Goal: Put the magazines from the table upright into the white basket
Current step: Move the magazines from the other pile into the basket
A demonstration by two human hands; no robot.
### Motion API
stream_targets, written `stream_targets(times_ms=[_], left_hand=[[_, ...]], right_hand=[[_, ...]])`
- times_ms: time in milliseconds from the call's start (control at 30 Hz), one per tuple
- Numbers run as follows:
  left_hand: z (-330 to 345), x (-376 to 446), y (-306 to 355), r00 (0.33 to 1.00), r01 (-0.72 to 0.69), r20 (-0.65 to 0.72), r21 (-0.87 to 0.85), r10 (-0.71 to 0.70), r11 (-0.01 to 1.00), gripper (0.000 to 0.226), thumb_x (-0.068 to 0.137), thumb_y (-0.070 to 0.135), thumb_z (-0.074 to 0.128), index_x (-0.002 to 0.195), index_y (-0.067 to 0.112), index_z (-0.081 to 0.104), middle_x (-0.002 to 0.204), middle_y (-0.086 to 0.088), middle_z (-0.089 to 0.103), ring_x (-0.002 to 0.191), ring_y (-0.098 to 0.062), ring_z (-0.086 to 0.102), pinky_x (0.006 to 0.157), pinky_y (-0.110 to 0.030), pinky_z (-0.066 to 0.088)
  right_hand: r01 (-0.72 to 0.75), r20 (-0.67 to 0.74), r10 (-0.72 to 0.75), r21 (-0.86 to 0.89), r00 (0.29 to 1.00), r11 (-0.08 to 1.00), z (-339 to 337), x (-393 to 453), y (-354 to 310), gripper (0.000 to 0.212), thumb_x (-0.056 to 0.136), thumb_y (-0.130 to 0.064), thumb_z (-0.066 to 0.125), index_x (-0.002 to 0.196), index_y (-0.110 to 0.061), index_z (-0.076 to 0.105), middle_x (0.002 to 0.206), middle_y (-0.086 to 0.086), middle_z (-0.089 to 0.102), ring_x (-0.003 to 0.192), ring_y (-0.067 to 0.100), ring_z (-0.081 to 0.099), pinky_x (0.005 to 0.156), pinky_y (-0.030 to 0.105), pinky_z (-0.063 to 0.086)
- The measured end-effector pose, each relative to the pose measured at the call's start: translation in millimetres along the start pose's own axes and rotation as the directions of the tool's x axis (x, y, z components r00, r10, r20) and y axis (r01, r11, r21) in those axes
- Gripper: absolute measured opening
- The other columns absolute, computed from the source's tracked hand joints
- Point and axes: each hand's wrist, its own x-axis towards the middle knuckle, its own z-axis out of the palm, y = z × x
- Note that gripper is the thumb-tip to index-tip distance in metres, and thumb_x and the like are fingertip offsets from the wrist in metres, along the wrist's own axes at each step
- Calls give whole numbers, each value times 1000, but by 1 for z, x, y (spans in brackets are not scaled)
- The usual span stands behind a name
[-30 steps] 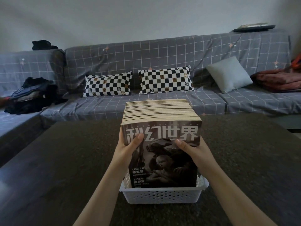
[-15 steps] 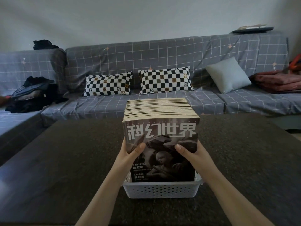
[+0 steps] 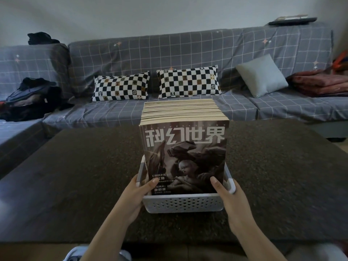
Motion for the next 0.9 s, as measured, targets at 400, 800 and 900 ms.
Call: stream_targets(times_ms=[400, 800, 900], left_hand=[[46, 26, -13, 999, -45, -15, 51, 46, 998, 85, 57, 30, 80, 133, 15, 46, 117, -6, 68, 112, -25, 61, 105, -50, 40], [218, 110, -33, 993, -39, 111, 72, 31, 997, 83, 60, 29, 84, 133, 15, 47, 120, -4, 65, 113, -22, 60, 105, -48, 41], [268, 141, -40, 994, -43, 101, 92, 34, 995, 67, 71, 25, 82, 129, 16, 51, 119, -3, 66, 112, -24, 59, 106, -50, 40]], right_hand=[[39, -123, -31, 69, 992, 997, -33, 25, -6, 72, 75, -40, 71, 138, -22, 42, 134, 1, 51, 118, 19, 44, 98, 41, 34], [13, -299, 47, 198, 953, 980, -173, 124, -31, 80, 73, -38, 75, 141, -19, 38, 139, 5, 50, 125, 25, 46, 106, 46, 36], [25, -312, 52, 239, 949, 971, -212, 161, -39, 86, 70, -35, 78, 142, -16, 36, 139, 7, 49, 127, 25, 46, 108, 47, 34]])
